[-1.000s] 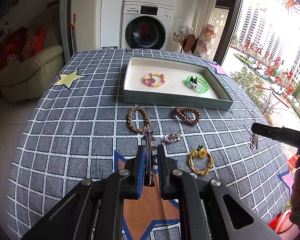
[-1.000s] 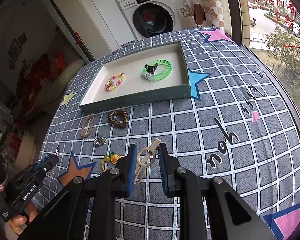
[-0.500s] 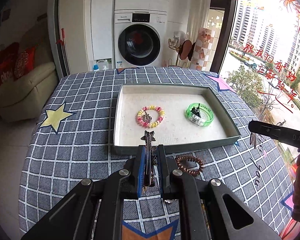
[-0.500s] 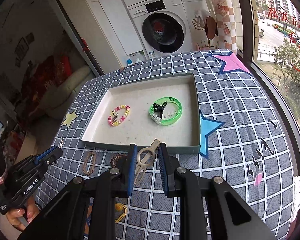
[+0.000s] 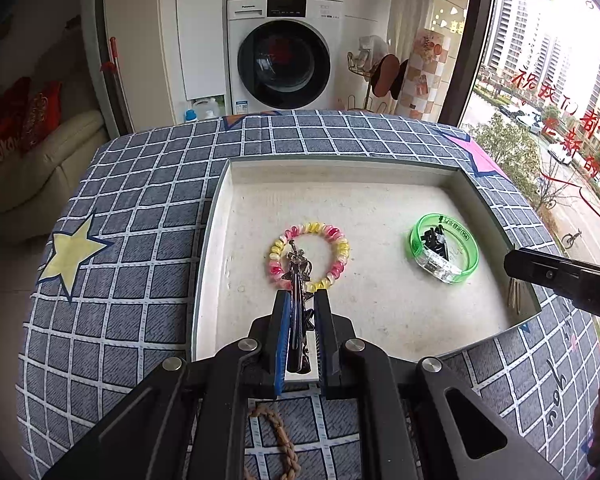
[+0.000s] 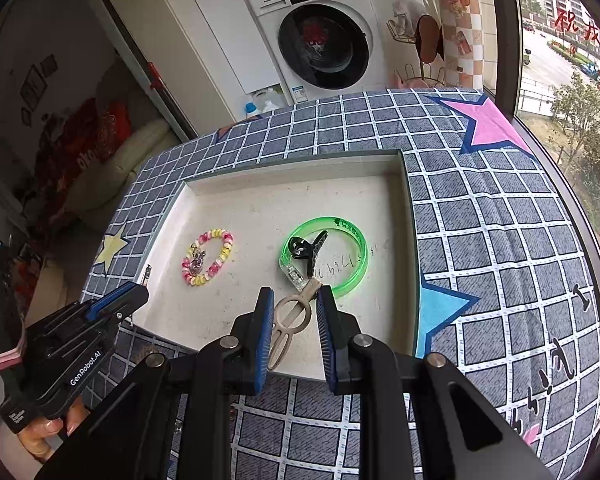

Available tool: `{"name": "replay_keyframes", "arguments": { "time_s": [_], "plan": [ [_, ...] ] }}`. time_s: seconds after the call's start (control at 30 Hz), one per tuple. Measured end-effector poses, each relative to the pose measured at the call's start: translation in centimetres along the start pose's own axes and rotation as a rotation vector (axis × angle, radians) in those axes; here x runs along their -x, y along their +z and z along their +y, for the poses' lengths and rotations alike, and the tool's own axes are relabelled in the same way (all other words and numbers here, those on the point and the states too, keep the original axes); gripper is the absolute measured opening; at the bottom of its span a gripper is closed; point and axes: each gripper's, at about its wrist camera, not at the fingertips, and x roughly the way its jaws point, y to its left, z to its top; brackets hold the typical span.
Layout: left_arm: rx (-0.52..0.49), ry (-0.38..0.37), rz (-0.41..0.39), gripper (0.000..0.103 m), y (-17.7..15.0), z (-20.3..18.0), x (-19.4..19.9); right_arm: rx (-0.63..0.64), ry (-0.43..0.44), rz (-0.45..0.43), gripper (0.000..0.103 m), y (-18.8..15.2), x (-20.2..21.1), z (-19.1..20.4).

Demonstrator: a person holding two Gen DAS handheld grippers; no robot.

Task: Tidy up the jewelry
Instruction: 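Carry the hair clip onto the beaded bracelet while the right carries the keys toward the bangle, then open the left gripper on the bracelet while the right releases the keys beside the bangle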

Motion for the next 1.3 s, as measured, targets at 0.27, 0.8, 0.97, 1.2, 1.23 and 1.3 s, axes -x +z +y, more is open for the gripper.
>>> {"name": "replay_keyframes", "arguments": {
  "time_s": [0.27,0.8,0.97,1.2,1.23,1.3],
  "plan": [
    [-0.031,0.031,0.038,0.024,-0.2,-0.6,-3.0,-0.001,-0.036,0.058,0.023,-0.1,-3.2,-0.9],
    [-0.095,0.117,0.04,0.024,-0.3,-1.6,-4.4,0.035,-0.122,0.085,0.024,-1.2,-5.3,-1.3],
    [-0.097,0.126,0.04,0.024,-0.3,-1.4,-4.0,0.02,-0.11,0.091,0.026,-1.1,-5.2,-1.5],
    [-0.077,0.121,-0.011,0.024,0.3,-1.2,-2.5,-0.027,-0.05,0.057,0.045,-0.9,-4.2,-1.8],
    [-0.075,0.119,-0.017,0.024,0.5,-1.2,-2.2,-0.033,-0.042,0.05,0.045,-0.8,-3.9,-1.8],
    [-0.069,0.108,-0.026,0.024,0.7,-1.1,-1.7,-0.045,-0.03,0.032,0.048,-0.6,-3.2,-1.8]
  ]
}}
